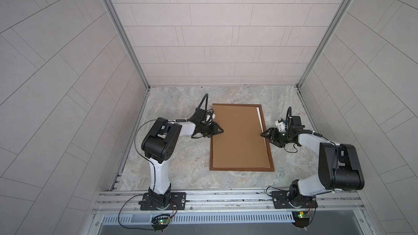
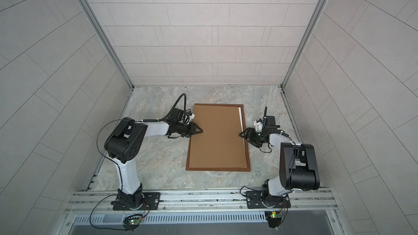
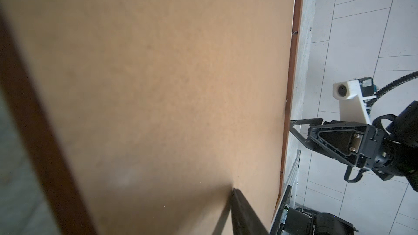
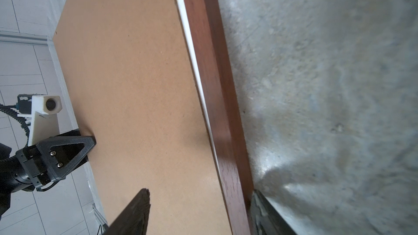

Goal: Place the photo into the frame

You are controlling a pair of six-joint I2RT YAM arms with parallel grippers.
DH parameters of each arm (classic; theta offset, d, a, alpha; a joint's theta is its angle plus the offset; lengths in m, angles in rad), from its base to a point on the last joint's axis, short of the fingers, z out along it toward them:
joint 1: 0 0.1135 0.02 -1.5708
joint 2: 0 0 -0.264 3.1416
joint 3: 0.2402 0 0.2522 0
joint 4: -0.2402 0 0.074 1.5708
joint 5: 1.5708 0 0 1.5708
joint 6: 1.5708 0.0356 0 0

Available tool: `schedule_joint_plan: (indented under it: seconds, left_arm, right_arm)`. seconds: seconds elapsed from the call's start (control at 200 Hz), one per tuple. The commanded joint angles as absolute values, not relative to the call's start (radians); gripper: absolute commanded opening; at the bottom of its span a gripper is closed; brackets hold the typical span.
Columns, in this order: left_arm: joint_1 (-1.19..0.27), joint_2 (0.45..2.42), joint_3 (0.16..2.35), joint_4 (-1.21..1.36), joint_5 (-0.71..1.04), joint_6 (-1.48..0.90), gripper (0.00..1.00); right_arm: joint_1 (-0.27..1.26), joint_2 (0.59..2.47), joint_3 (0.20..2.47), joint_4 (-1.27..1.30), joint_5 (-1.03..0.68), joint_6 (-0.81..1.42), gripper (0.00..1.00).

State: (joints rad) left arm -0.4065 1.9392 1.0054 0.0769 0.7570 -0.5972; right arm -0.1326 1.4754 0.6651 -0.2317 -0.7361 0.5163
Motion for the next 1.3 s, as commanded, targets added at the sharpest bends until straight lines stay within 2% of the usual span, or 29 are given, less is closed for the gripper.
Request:
schedule_joint_plan:
  seconds: [0.0, 0.5, 0.635, 0.776, 0.881, 1.131, 1.216, 1.291]
  left_arm:
    - [-0.415, 1.966, 1.036, -0.051, 0.667, -0.524, 0.41]
    - [-0.479, 2.000, 1.158, -0.265, 0.515, -0.422, 0.43]
    - [-0.479, 2.012, 1.193, -0.313, 0.486, -0.416, 0.51]
    - [-0.481, 1.997, 1.203, -0.332, 0.461, -0.418, 0.53]
    - [-0.480, 1.998, 1.221, -0.342, 0.470, -0.447, 0.48]
    - [-0.480, 1.987, 1.216, -0.292, 0.415, -0.539, 0.48]
    - [-0.481, 1.984, 1.203, -0.260, 0.409, -0.552, 0.42]
    - [-0.478, 1.984, 1.197, -0.242, 0.398, -0.570, 0.43]
  right_arm:
    - [-0.129, 1.473, 0.650, -0.218, -0.744, 0.521, 0.66]
    - [-0.129, 1.465, 0.640, -0.196, -0.757, 0.531, 0.66]
    - [-0.129, 1.462, 0.640, -0.193, -0.761, 0.531, 0.66]
    - [-0.128, 1.462, 0.639, -0.190, -0.764, 0.532, 0.66]
    - [-0.129, 1.460, 0.638, -0.187, -0.768, 0.534, 0.65]
    - [-0.129, 1.450, 0.636, -0.190, -0.774, 0.535, 0.65]
    - [-0.129, 1.450, 0.633, -0.187, -0.775, 0.537, 0.65]
    - [-0.129, 1.451, 0.633, -0.184, -0.777, 0.539, 0.65]
